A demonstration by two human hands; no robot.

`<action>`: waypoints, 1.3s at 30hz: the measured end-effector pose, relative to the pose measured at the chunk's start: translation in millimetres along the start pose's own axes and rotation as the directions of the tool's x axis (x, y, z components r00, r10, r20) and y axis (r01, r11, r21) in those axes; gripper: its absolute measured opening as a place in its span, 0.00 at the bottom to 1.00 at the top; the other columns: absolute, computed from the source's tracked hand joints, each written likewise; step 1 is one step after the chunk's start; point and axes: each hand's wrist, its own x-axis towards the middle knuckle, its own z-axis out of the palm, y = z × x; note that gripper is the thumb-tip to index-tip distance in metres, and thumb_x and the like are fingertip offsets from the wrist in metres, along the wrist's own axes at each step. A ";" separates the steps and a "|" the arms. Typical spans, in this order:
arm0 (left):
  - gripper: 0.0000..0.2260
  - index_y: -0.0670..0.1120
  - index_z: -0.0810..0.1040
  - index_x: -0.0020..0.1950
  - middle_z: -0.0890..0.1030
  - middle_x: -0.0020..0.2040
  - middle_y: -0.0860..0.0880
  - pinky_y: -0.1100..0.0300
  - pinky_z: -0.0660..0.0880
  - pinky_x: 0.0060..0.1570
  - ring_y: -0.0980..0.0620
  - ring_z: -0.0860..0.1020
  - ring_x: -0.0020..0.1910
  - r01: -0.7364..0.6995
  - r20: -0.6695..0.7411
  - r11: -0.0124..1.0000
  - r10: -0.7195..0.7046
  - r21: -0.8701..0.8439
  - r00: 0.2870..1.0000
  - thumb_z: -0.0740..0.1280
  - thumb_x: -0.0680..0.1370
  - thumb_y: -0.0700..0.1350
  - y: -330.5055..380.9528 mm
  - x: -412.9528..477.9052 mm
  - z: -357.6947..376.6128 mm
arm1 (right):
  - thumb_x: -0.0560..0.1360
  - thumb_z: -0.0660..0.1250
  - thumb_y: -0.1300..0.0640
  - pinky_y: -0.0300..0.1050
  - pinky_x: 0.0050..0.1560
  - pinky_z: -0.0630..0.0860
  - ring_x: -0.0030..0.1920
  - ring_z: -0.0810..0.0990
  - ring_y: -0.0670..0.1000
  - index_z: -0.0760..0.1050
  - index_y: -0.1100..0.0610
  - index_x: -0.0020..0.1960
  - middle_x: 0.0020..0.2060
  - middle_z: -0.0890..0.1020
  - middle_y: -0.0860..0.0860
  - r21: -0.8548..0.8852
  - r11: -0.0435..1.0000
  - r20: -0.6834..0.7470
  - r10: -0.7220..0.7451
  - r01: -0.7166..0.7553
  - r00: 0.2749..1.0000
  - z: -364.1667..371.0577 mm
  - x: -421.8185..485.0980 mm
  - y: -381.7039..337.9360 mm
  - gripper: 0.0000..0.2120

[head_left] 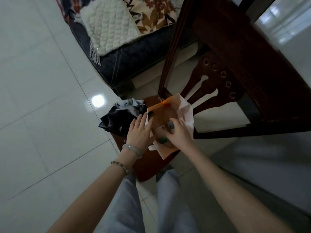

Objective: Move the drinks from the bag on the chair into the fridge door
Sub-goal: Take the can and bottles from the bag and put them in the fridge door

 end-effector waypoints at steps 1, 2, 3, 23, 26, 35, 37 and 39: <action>0.32 0.46 0.49 0.76 0.48 0.77 0.43 0.49 0.44 0.72 0.44 0.47 0.75 -0.037 0.019 0.998 0.037 0.046 0.999 0.57 0.78 0.59 -4.2 7.2 6.7 | 0.72 0.69 0.55 0.54 0.64 0.69 0.66 0.68 0.56 0.66 0.58 0.67 0.63 0.72 0.57 0.005 1.000 0.002 0.020 -0.020 1.000 8.2 7.4 3.4 0.26; 0.33 0.46 0.51 0.76 0.49 0.77 0.42 0.48 0.44 0.72 0.44 0.47 0.75 -0.090 0.025 0.991 0.088 0.096 0.996 0.58 0.77 0.59 -8.4 13.5 13.4 | 0.72 0.69 0.55 0.54 0.64 0.69 0.66 0.68 0.56 0.66 0.57 0.67 0.63 0.72 0.57 0.008 0.999 0.003 0.037 -0.037 0.999 15.9 14.5 6.5 0.26; 0.33 0.45 0.54 0.75 0.52 0.76 0.42 0.48 0.44 0.72 0.44 0.50 0.75 -0.144 0.021 0.977 0.142 0.155 0.990 0.60 0.76 0.60 -12.9 19.4 19.7 | 0.72 0.69 0.56 0.54 0.65 0.68 0.66 0.67 0.57 0.66 0.57 0.68 0.64 0.72 0.57 0.006 0.998 0.007 0.056 -0.056 0.998 22.4 21.7 9.2 0.26; 0.43 0.42 0.57 0.74 0.59 0.75 0.43 0.39 0.47 0.70 0.43 0.52 0.74 -0.293 -0.068 0.898 0.332 0.330 0.941 0.70 0.66 0.58 -45.9 74.9 52.1 | 0.72 0.64 0.40 0.54 0.54 0.73 0.60 0.73 0.63 0.49 0.65 0.73 0.64 0.69 0.64 -0.147 0.952 0.261 0.298 -0.267 0.918 157.5 133.6 77.4 0.44; 0.44 0.42 0.58 0.74 0.60 0.75 0.43 0.39 0.47 0.70 0.42 0.53 0.74 -0.301 -0.034 0.882 0.335 0.362 0.941 0.71 0.65 0.60 -48.1 73.9 52.0 | 0.70 0.66 0.38 0.54 0.54 0.74 0.59 0.74 0.63 0.48 0.63 0.73 0.64 0.71 0.63 -0.112 0.958 0.267 0.285 -0.264 0.921 149.1 133.2 70.2 0.46; 0.24 0.39 0.65 0.71 0.64 0.73 0.41 0.40 0.48 0.70 0.42 0.57 0.73 -0.330 -0.123 0.891 0.382 0.311 0.916 0.53 0.75 0.44 -28.6 62.7 37.3 | 0.67 0.74 0.51 0.42 0.51 0.70 0.61 0.73 0.56 0.54 0.56 0.72 0.63 0.72 0.56 0.070 0.960 0.068 0.266 -0.270 0.962 34.0 56.3 16.6 0.42; 0.23 0.39 0.65 0.70 0.65 0.72 0.41 0.40 0.50 0.70 0.42 0.58 0.73 -0.383 -0.112 0.878 0.427 0.287 0.897 0.50 0.76 0.43 -16.3 56.3 30.7 | 0.64 0.75 0.49 0.41 0.51 0.69 0.61 0.73 0.53 0.57 0.56 0.71 0.62 0.72 0.54 0.095 0.973 -0.050 0.214 -0.208 0.976 4.9 33.2 8.1 0.42; 0.24 0.38 0.64 0.70 0.67 0.71 0.41 0.41 0.53 0.71 0.43 0.61 0.72 -0.414 -0.103 0.862 0.459 0.292 0.882 0.50 0.75 0.43 -4.6 55.4 25.2 | 0.63 0.76 0.49 0.45 0.50 0.72 0.61 0.73 0.54 0.58 0.53 0.70 0.62 0.72 0.54 0.180 0.957 -0.081 0.246 -0.228 0.966 -19.5 15.8 3.1 0.42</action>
